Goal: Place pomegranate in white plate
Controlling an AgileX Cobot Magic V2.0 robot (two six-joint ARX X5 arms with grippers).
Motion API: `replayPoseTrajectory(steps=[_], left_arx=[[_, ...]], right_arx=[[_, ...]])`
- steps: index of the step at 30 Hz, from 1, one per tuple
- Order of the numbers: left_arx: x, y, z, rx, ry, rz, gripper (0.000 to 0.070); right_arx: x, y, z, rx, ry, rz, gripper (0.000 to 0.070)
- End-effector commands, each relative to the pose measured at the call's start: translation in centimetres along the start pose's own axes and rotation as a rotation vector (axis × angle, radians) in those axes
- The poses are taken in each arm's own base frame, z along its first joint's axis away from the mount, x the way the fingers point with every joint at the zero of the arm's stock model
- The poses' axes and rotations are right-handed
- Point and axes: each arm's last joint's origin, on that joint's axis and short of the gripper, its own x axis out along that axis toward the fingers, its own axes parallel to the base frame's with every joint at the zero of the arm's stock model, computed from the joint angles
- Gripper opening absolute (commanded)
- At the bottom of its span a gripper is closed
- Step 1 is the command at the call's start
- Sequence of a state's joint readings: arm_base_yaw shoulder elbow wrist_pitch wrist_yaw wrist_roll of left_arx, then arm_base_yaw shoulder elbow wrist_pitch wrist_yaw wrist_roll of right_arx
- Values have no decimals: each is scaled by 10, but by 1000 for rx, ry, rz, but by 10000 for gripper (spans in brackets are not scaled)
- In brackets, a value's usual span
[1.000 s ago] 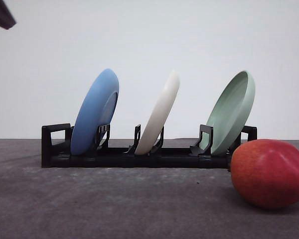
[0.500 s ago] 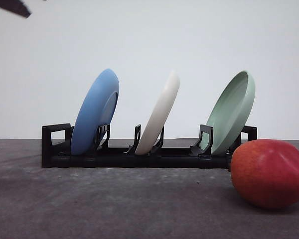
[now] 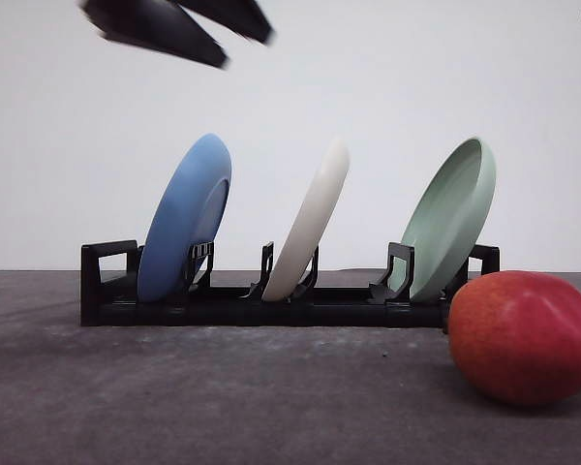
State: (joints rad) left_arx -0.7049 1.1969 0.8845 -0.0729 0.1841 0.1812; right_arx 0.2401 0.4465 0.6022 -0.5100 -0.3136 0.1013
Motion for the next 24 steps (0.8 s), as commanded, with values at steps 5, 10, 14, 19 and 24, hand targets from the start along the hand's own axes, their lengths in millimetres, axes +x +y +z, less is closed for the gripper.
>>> replayPoseTrajectory(steps=[5, 10, 14, 19, 24], left_arx=[[46, 0, -2, -45, -59, 23, 424], [81, 2, -14, -51, -25, 104, 424], [107, 8, -16, -68, 15, 163, 424], [134, 12, -15, -81, 34, 174, 424], [148, 15, -13, -81, 45, 204, 421]], right_arx=[[-2, 2, 5, -13, -22, 7, 360], [-2, 1, 5, -12, -22, 6, 360], [-2, 1, 5, -13, -22, 6, 360], [-2, 1, 5, -13, -22, 6, 360], [-2, 1, 5, -12, -22, 6, 360]])
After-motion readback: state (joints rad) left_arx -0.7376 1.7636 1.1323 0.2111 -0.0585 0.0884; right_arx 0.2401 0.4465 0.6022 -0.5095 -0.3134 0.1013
